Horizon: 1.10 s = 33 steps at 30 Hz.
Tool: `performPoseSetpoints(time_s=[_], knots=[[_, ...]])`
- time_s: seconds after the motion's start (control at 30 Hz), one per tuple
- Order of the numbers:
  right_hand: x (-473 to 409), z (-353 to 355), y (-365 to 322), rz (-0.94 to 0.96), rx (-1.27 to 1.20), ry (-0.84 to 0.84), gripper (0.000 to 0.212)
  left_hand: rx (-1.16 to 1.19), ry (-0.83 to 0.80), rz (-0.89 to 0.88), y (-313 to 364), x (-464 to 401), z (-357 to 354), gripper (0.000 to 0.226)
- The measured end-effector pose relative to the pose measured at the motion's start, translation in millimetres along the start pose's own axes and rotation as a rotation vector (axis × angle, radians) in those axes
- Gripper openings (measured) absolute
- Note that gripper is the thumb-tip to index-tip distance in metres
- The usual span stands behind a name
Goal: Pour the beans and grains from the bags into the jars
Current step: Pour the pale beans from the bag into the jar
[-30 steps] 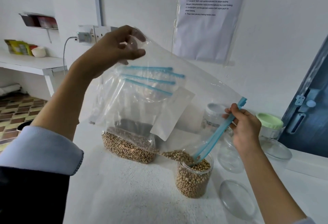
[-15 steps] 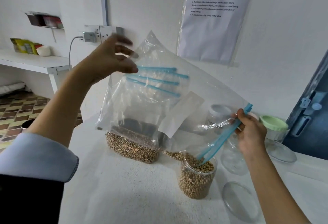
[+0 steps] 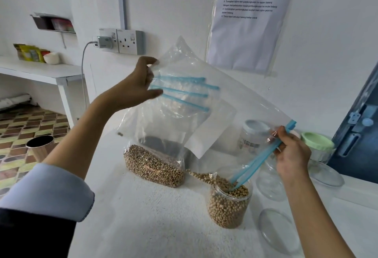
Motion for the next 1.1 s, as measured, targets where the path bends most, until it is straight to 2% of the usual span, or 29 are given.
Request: performPoseSetpoints(time_s=[0.07, 0.13, 0.3, 0.4, 0.57, 0.73, 0.83, 0.93, 1.03, 1.1], knots=[[-1, 2, 2, -0.009, -0.001, 0.007, 0.015, -0.05, -0.128, 0.005, -2, 3, 1, 0.084], [-2, 4, 3, -0.013, 0.004, 0.004, 0.013, -0.08, -0.105, 0.017, -4, 3, 5, 0.084], [-2, 6, 4, -0.013, -0.019, 0.003, 0.01, -0.194, 0.281, 0.067, -15, 2, 20, 0.027], [1, 6, 4, -0.003, -0.025, 0.018, 0.012, -0.137, 0.289, 0.104, -23, 7, 17, 0.007], [4, 10, 4, -0.006, -0.081, 0.052, 0.014, -0.154, 0.37, 0.1, -21, 12, 12, 0.011], [8, 10, 4, 0.018, -0.094, 0.053, 0.015, -0.142, 0.458, 0.056, -16, 14, 14, 0.026], [8, 13, 5, 0.019, -0.079, 0.065, 0.015, -0.102, 0.374, 0.008, -13, 13, 10, 0.014], [8, 15, 5, 0.006, -0.075, 0.08, 0.014, -0.051, 0.298, -0.044, -11, 13, 5, 0.014], [9, 18, 7, -0.002, -0.075, 0.1, 0.015, -0.043, 0.369, -0.023, -12, 14, 5, 0.009], [10, 18, 7, 0.001, -0.066, 0.106, 0.017, -0.076, 0.449, -0.01, -13, 14, 6, 0.023]])
Point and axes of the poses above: each hand's wrist, its own x-axis away from the middle knuckle, its own z-axis out of the back of the hand, y = z × x, the point moved 4 cm from there along -x, towards the middle knuckle, and after that the axes turned 4 degrees about y, right-handed, at the moved point
